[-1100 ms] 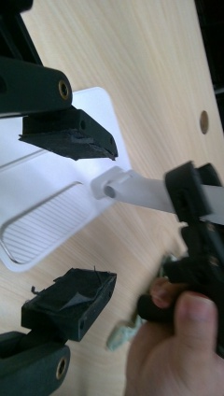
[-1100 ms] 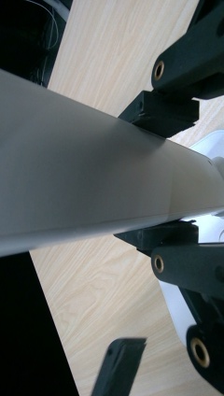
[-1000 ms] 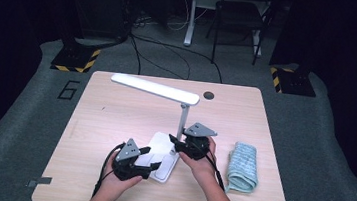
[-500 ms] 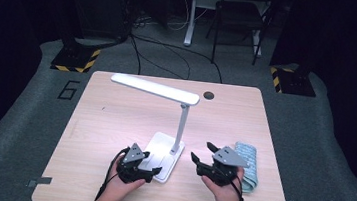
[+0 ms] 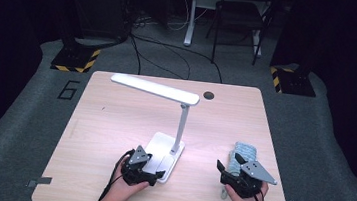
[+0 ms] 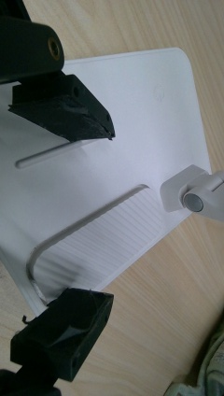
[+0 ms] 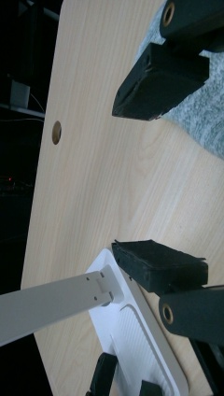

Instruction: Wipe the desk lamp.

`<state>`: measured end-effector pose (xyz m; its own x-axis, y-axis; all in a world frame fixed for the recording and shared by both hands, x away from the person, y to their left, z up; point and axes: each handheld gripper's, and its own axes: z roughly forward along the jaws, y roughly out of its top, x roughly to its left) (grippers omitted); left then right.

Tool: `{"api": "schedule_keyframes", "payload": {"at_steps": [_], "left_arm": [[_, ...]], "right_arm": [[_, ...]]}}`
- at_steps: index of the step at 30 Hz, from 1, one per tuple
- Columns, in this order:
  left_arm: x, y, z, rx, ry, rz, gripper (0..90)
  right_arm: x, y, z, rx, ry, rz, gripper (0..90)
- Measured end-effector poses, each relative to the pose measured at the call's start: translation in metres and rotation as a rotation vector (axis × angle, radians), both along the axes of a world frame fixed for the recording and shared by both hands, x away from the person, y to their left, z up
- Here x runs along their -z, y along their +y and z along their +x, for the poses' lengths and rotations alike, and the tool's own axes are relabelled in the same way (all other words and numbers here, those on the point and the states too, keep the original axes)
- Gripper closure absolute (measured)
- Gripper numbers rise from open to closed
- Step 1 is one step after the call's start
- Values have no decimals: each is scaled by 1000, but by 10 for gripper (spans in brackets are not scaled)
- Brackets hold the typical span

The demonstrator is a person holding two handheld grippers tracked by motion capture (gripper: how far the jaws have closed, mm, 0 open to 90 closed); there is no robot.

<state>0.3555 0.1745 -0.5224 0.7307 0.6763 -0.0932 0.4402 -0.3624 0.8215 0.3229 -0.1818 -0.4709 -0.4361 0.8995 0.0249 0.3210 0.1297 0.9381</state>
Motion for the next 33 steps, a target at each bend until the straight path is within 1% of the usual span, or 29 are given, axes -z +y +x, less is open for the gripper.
{"api": "schedule_keyframes", "payload": {"at_steps": [2, 5, 6, 7, 8, 9, 10, 11, 12, 13, 14, 15, 16, 17, 19, 20, 21, 22, 24, 25, 26, 27, 28, 32, 33], "left_arm": [[0, -1, -1, 1, 2, -5, 163], [0, -2, -2, -3, -6, 10, 150], [0, -2, -2, 5, 1, 16, 149], [0, -2, -2, 7, -4, 24, 148], [0, -2, -2, 3, -5, 21, 148], [0, -3, -2, -8, -14, 15, 148], [0, -3, -2, -10, -14, 17, 145], [0, -3, -3, -4, -3, 19, 142], [2, -5, -4, -17, -19, 13, 132], [1, -5, -4, -9, -15, 23, 125], [1, -5, -4, -14, -13, 19, 124], [2, -6, -4, -27, -19, 13, 124], [1, -6, -5, -29, -18, 20, 122], [2, -8, -5, -39, -19, 9, 117], [1, -9, -6, -40, -17, 21, 96], [2, -10, -6, -42, -16, 18, 89], [2, -11, -6, -34, -12, 25, 80], [2, -13, -7, -43, -16, 25, 71], [2, -14, -7, -36, -21, 46, 69], [3, -15, -8, -45, -30, 48, 69], [2, -14, -8, -29, -19, 62, 66], [2, -15, -8, -39, -26, 56, 67], [2, -14, -8, -28, -20, 61, 68], [3, -14, -9, -40, -24, 45, 68], [3, -14, -9, -39, -30, 51, 68]], "right_arm": [[1, -1, 1, 7, 5, -9, 281], [2, -3, 2, 12, 8, -31, 275], [3, -5, 2, 17, 8, -47, 273], [3, -5, 3, 35, 9, -52, 271], [3, -6, 4, 43, 6, -75, 270], [3, -7, 4, 51, 9, -84, 266], [3, -10, 4, 66, 6, -94, 260], [3, -12, 5, 72, 11, -94, 260], [3, -16, 5, 83, 21, -82, 260], [3, -19, 6, 92, 24, -80, 259], [4, -21, 7, 102, 34, -73, 258], [5, -23, 8, 109, 34, -72, 256], [5, -26, 9, 111, 42, -60, 255], [6, -27, 9, 118, 49, -54, 255], [8, -32, 10, 127, 60, -28, 254], [8, -33, 10, 127, 66, -26, 253], [9, -33, 10, 128, 65, -20, 253], [9, -34, 11, 132, 66, -14, 253], [10, -35, 11, 138, 66, -25, 253], [10, -35, 11, 142, 66, -30, 253], [10, -36, 11, 142, 70, -36, 253], [11, -37, 11, 145, 67, -38, 252], [11, -38, 11, 148, 79, -33, 250], [15, -41, 14, 170, 107, -40, 235], [16, -41, 14, 174, 107, -33, 229]]}}
